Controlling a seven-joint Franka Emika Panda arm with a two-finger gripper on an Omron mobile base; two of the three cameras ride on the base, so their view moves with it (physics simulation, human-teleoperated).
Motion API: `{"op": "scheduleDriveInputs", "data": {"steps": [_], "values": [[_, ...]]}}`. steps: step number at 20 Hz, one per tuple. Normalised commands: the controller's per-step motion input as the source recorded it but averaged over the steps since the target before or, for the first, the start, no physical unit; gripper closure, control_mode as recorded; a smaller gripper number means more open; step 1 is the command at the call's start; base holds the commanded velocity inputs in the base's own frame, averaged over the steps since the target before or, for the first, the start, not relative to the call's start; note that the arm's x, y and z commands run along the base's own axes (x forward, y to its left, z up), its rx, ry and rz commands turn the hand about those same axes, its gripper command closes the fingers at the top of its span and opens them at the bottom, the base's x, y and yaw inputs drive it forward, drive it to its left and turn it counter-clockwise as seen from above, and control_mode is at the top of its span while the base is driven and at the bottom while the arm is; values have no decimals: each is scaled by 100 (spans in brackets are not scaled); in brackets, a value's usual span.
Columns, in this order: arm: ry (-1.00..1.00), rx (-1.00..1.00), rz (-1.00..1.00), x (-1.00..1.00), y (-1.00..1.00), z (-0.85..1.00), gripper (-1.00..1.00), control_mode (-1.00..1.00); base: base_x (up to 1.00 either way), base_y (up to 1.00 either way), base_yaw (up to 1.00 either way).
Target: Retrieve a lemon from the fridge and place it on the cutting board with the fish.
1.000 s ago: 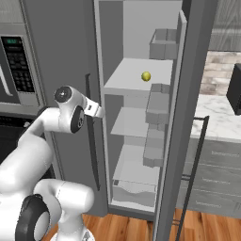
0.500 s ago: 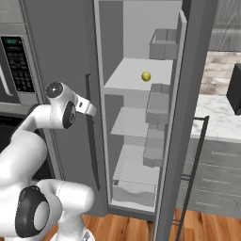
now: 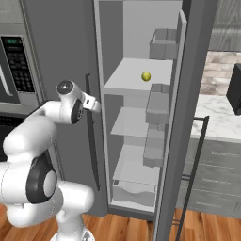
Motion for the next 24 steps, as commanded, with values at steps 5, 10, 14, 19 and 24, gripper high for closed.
{"op": "scheduleDriveInputs", "data": {"steps": [5,10,14,19,24], "values": [[0,-11,0,30,0,-14,-100,-100,0,0,0],[0,-10,0,32,0,-21,-100,-100,0,0,0],[-3,-3,0,35,0,-21,-100,-100,0,0,0],[-4,0,0,34,0,-6,-100,-100,0,0,0],[-10,0,0,41,0,-16,-100,-100,0,0,0]]}}
